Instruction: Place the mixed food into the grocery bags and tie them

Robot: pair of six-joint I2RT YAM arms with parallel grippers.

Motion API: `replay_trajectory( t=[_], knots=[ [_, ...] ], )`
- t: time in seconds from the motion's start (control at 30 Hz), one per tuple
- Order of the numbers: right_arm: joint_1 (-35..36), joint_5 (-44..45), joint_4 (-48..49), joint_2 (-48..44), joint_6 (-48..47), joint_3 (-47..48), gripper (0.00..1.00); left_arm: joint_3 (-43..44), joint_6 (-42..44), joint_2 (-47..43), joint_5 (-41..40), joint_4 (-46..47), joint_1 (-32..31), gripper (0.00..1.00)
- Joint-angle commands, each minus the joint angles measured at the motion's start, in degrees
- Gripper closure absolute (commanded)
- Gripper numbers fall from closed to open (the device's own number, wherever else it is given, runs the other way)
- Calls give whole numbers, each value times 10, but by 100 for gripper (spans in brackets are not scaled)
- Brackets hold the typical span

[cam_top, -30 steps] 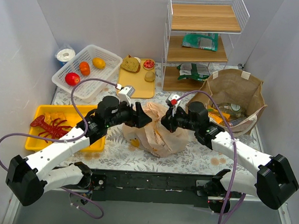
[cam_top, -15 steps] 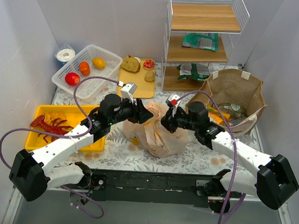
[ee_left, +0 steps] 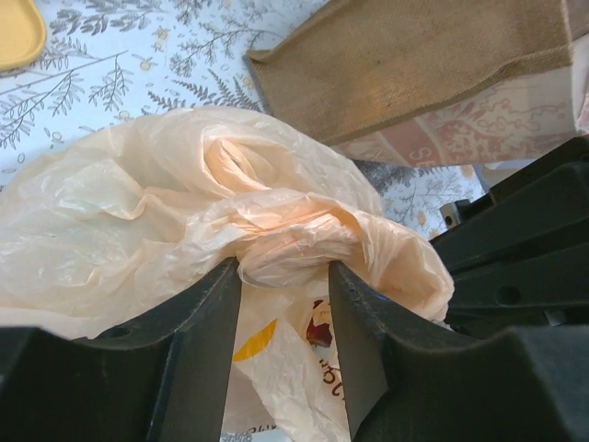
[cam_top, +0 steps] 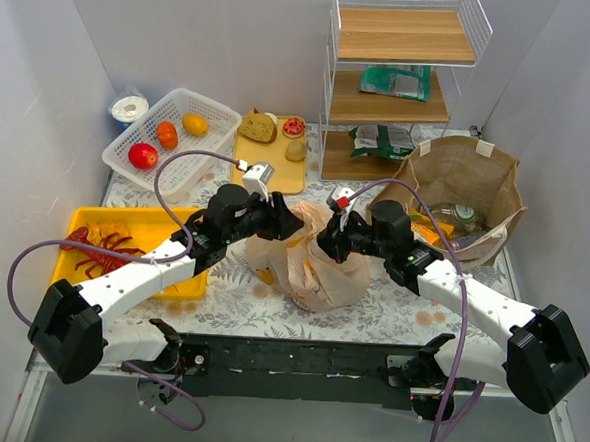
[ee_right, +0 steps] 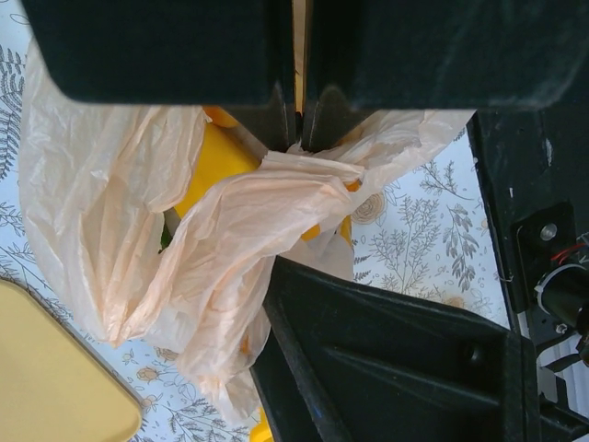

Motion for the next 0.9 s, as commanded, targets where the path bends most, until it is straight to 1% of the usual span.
replay_trajectory(
  t=[0.0,0.03,0.1,0.13,0.2,0.23,0.33,0.37,0.4,0.43,0.53,0.57,0.6,0.63,0.67,0.73,0.87],
  knots=[
    [-1,-10,11,-6,-5,6,99,-6,-13,-19,-10,49,3,60],
    [-1,-9,8,-6,-6,6,99,-11,-15,-20,-7,62,3,64],
    [-1,-6,2,-7,-9,7,99,-17,-17,-23,-2,73,3,68],
    [-1,-5,-1,-7,-9,5,99,-23,-17,-26,1,83,3,72],
    [-1,-1,-5,-9,-12,5,99,-28,-17,-28,2,91,3,75],
    [-1,1,-12,-10,-13,5,99,-32,-18,-28,2,93,3,79],
    [-1,6,-24,-12,-13,5,99,-36,-15,-30,1,99,2,84],
    [-1,9,-27,-13,-12,6,99,-40,-15,-30,3,104,3,92],
    [-1,9,-28,-14,-13,5,99,-44,-16,-34,6,107,4,94],
    [-1,10,-31,-15,-13,5,99,-46,-16,-36,8,116,3,99],
    [-1,23,-44,-18,-13,6,99,-55,-15,-47,7,120,2,100],
    [-1,41,-56,-20,-13,12,99,-57,-16,-53,2,117,3,100],
    [-1,52,-69,-26,-13,15,99,-61,-15,-58,-5,114,3,100],
    [-1,66,-81,-31,-13,19,99,-63,-18,-73,-29,99,3,100],
    [-1,98,-95,-35,-13,26,99,-66,-18,-80,-43,90,3,100],
    [-1,134,-133,-56,-13,37,99,-75,-20,-95,-73,71,5,100],
    [-1,226,-197,-84,-44,53,99,-83,-23,-110,-86,47,14,100]
  ],
)
